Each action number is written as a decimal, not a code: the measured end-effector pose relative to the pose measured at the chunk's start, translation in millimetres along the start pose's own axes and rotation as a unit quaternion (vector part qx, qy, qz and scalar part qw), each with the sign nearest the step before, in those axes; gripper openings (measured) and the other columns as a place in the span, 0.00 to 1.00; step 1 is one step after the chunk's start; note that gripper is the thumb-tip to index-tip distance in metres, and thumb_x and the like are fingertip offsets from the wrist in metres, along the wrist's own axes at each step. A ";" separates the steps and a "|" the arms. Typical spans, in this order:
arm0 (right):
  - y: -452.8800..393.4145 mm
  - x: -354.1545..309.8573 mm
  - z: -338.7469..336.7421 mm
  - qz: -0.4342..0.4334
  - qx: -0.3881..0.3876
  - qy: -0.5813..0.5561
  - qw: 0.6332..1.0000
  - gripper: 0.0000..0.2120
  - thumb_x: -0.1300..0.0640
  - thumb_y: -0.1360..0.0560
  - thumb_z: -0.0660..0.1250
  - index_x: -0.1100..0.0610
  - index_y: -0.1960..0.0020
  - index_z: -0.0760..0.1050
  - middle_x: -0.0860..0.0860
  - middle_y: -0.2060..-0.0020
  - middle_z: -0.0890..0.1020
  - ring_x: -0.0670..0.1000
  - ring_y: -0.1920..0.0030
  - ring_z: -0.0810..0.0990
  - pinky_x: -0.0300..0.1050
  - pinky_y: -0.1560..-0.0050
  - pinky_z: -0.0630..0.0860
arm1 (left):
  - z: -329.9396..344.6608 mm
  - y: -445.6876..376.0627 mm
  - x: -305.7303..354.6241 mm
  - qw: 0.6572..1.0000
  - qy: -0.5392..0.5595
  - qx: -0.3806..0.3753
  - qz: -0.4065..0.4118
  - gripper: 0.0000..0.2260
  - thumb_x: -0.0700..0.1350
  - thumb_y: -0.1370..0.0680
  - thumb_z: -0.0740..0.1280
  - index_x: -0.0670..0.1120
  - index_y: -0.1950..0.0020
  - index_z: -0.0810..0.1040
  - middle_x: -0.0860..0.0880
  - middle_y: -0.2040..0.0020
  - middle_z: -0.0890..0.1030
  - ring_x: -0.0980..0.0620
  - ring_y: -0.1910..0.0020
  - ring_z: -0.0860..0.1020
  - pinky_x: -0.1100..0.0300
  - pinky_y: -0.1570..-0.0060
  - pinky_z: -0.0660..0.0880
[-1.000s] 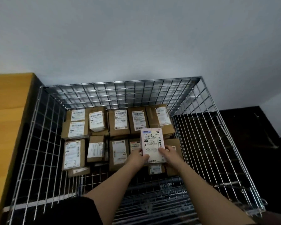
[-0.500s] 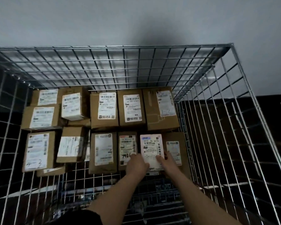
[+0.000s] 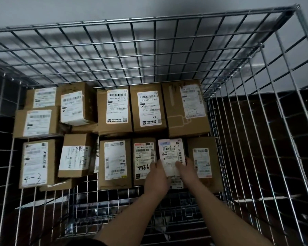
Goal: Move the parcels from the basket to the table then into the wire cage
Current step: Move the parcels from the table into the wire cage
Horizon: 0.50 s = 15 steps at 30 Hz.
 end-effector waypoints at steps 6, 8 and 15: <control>-2.1 3.3 5.5 0.011 0.018 0.029 0.999 0.24 0.55 0.20 0.61 0.60 0.26 0.62 0.56 0.39 0.78 0.55 0.45 0.79 0.46 0.49 0.76 | -6.5 2.6 1.1 0.999 -0.015 0.022 0.022 0.30 0.48 0.22 0.65 0.46 0.24 0.55 0.44 0.30 0.63 0.46 0.42 0.75 0.56 0.50 0.75; 7.8 -4.8 1.8 0.015 0.032 0.088 0.996 0.26 0.48 0.22 0.61 0.57 0.27 0.63 0.55 0.39 0.77 0.55 0.46 0.79 0.50 0.46 0.77 | -15.3 7.5 1.4 0.999 -0.021 0.027 0.021 0.28 0.48 0.21 0.63 0.46 0.24 0.55 0.44 0.30 0.63 0.46 0.41 0.75 0.55 0.49 0.75; 86.6 -86.7 -31.7 -0.074 0.121 0.381 0.914 0.22 0.44 0.19 0.54 0.57 0.32 0.66 0.56 0.36 0.73 0.56 0.39 0.74 0.49 0.45 0.72 | -93.9 52.9 -1.7 0.997 -0.064 0.048 -0.011 0.17 0.51 0.20 0.60 0.48 0.33 0.68 0.48 0.40 0.77 0.48 0.44 0.76 0.57 0.51 0.73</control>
Point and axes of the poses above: each hand's wrist, its own y-axis away from the middle knuckle, its own z-axis out of the palm, x = y × z, the point moved 8 cm from there along -y, towards the middle knuckle
